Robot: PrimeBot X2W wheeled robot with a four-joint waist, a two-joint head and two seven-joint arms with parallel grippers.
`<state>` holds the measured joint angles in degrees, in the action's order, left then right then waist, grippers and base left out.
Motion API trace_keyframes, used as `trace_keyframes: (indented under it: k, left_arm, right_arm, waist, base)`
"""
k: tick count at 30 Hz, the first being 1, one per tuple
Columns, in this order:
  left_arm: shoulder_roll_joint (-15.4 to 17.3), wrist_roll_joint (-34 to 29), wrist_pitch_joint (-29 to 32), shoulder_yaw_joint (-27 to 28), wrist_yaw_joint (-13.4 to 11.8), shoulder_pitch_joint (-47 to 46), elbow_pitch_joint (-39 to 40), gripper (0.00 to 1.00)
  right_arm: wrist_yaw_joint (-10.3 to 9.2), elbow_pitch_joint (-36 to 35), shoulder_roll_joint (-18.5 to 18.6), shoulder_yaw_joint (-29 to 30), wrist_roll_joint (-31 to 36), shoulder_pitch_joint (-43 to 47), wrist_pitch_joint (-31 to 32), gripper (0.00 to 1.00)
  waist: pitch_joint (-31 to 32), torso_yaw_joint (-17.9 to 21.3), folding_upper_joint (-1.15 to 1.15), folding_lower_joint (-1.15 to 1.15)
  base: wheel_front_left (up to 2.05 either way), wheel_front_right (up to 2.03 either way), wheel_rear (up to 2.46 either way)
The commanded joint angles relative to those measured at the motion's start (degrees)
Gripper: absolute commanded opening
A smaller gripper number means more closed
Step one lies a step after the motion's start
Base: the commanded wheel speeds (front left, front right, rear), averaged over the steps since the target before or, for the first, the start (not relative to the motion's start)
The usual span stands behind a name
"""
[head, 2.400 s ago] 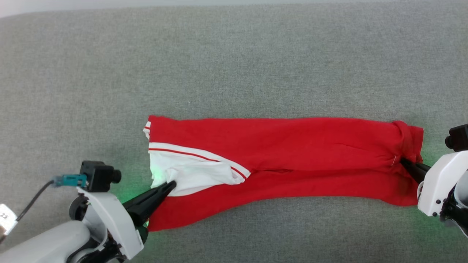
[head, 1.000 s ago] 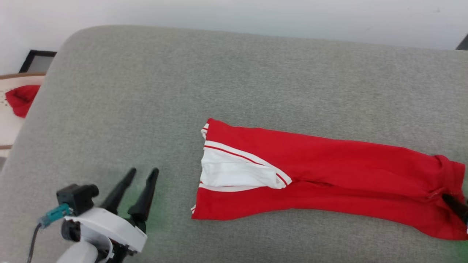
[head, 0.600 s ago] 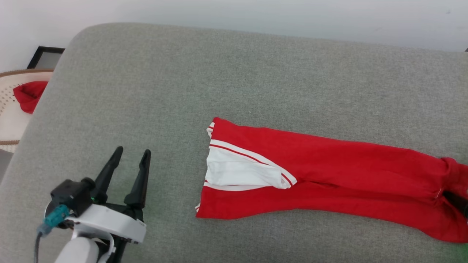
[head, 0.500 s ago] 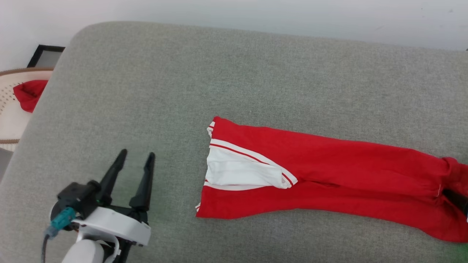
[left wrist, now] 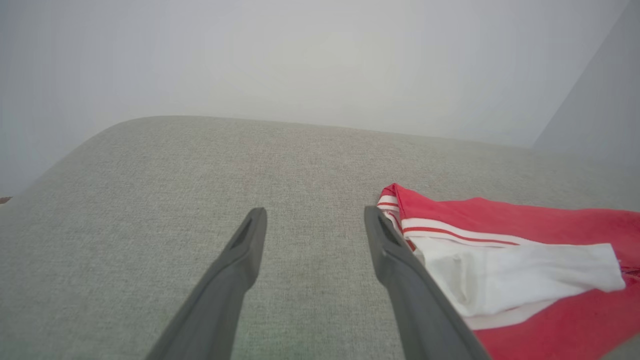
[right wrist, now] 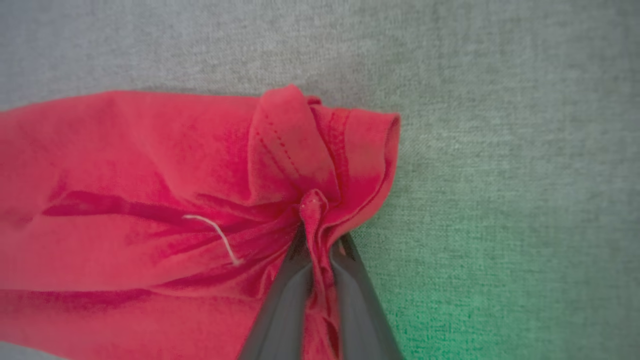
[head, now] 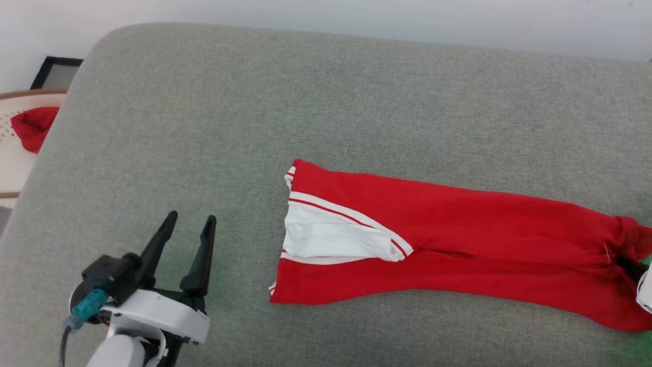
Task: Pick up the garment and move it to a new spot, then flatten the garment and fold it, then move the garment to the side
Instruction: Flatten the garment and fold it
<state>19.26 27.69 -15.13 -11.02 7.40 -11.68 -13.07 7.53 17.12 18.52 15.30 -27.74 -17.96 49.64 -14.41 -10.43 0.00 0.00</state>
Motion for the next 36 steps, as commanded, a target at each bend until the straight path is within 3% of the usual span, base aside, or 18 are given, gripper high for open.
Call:
trace_keyframes:
  k: [1, 11, 20, 25, 30, 36]
  left_arm:
    - [0.21, 0.23, 0.08, 0.24, 0.12, -0.22, -0.05, 1.00]
    - [1.14, 1.52, 0.08, 2.78, 0.13, 2.22, 1.93, 1.00]
    - [3.37, 1.81, 0.08, 2.43, 0.12, 2.21, 3.41, 1.00]
    - [4.19, 1.98, 0.08, 2.12, 0.12, 1.47, 3.53, 1.00]
    - [4.23, 1.59, 0.08, 1.83, 0.12, 1.59, 2.99, 1.00]
    - [3.33, 1.17, 0.08, 1.85, 0.12, 2.50, 2.17, 1.00]
  right_arm:
    - [-0.08, 1.78, -1.15, -0.28, -0.05, 1.11, -0.09, 0.00]
    - [-0.08, -0.18, 1.62, 4.86, -0.16, -0.66, -6.45, 0.00]
    - [-0.08, -1.09, 6.61, 16.05, 3.28, 2.00, -10.30, 0.00]
    - [-0.08, -1.59, 6.77, 20.72, 5.23, 2.03, -11.32, 0.00]
    - [-0.07, -4.51, 5.40, 17.26, 4.62, 3.54, -10.75, 0.00]
    - [-0.07, -12.81, 3.75, 8.18, 1.06, 5.95, -8.14, 0.00]
  waist:
    - [0.11, 0.39, 0.00, 0.00]
    - [-0.52, 4.63, 0.00, 0.00]
    - [-1.65, 6.71, 0.00, 0.00]
    - [-1.99, 7.34, 0.00, 0.00]
    - [-1.31, 7.91, 0.00, 0.00]
    - [0.36, 8.40, 0.00, 0.00]
  base:
    - [0.00, 0.00, 0.00]
    - [0.00, 0.00, 0.00]
    - [0.00, 0.00, 0.00]
    - [0.00, 0.00, 0.00]
    - [0.00, 0.00, 0.00]
    - [0.00, 0.00, 0.00]
